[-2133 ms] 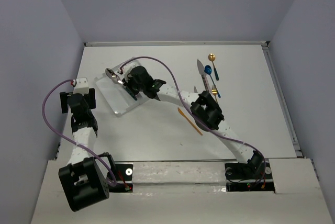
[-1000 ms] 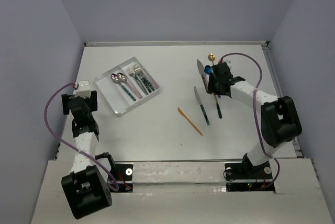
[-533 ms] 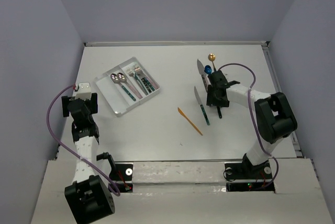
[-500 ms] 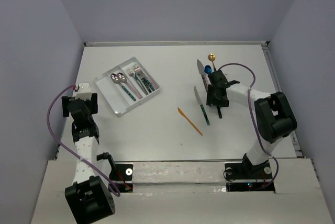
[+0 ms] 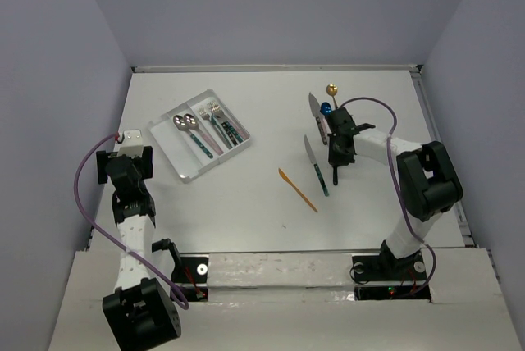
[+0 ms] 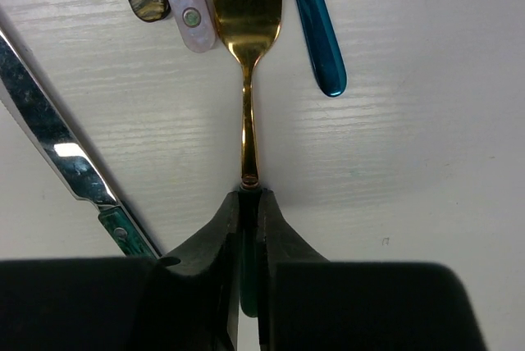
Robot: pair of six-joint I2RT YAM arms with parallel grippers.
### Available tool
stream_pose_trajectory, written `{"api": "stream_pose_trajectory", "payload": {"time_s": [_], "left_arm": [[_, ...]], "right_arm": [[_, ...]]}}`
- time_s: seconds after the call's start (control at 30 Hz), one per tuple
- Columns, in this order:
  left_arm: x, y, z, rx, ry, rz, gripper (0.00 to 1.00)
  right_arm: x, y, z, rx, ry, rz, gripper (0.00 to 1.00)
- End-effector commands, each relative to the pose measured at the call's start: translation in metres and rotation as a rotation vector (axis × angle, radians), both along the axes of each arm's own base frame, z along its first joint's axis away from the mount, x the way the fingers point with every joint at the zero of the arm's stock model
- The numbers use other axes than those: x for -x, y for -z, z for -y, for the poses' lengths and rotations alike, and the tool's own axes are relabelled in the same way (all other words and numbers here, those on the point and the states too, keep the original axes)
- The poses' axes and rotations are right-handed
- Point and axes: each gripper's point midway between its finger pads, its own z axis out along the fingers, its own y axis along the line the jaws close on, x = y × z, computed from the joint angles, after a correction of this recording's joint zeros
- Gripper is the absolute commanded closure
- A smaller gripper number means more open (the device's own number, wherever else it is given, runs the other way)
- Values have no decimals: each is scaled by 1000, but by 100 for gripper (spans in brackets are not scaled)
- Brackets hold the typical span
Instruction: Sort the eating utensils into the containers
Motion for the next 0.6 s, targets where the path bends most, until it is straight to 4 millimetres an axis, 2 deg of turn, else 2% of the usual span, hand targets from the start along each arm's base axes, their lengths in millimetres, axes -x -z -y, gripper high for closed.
{"api": "stream_pose_trajectory", "payload": {"time_s": [0.0, 0.1, 0.2, 0.27, 0.33, 0.37, 0.4, 0.43, 0.47, 0.5, 0.53, 0.57], "left_arm": [[-2, -13, -2, -23, -2, 34, 1], [-2, -14, -2, -23, -4, 36, 1], [-2, -12, -2, -22, -2, 31, 1], [-2, -12, -3, -24, -3, 30, 1], [-3, -10, -2, -19, -3, 30, 1], [-3, -11, -2, -16, -2, 33, 1], [-4, -10, -1, -11, 0, 32, 1], [-4, -10, -1, -5, 3, 33, 1], [-4, -9, 0, -3, 3, 31, 1], [-3, -9, -1, -6, -3, 34, 1], [-2, -9, -3, -6, -14, 34, 1], [-1, -9, -3, -7, -15, 33, 1]], "right_arm": [[30, 18, 7, 22, -17, -115, 100], [29, 12, 9, 26, -15, -96, 100], [20, -12, 15, 47, 6, -15, 100], [9, -47, 14, 70, -4, 102, 100], [-11, -92, 6, 94, -17, 247, 100], [-14, -118, -14, 79, -64, 324, 100], [-28, -155, -33, 51, -89, 424, 100], [-39, -182, -49, 53, -131, 515, 100], [-36, -204, -84, 25, -216, 582, 100], [-43, -215, -107, 15, -265, 624, 100], [-55, -258, -138, -39, -336, 741, 100], [-57, -269, -163, -75, -401, 772, 100]]}}
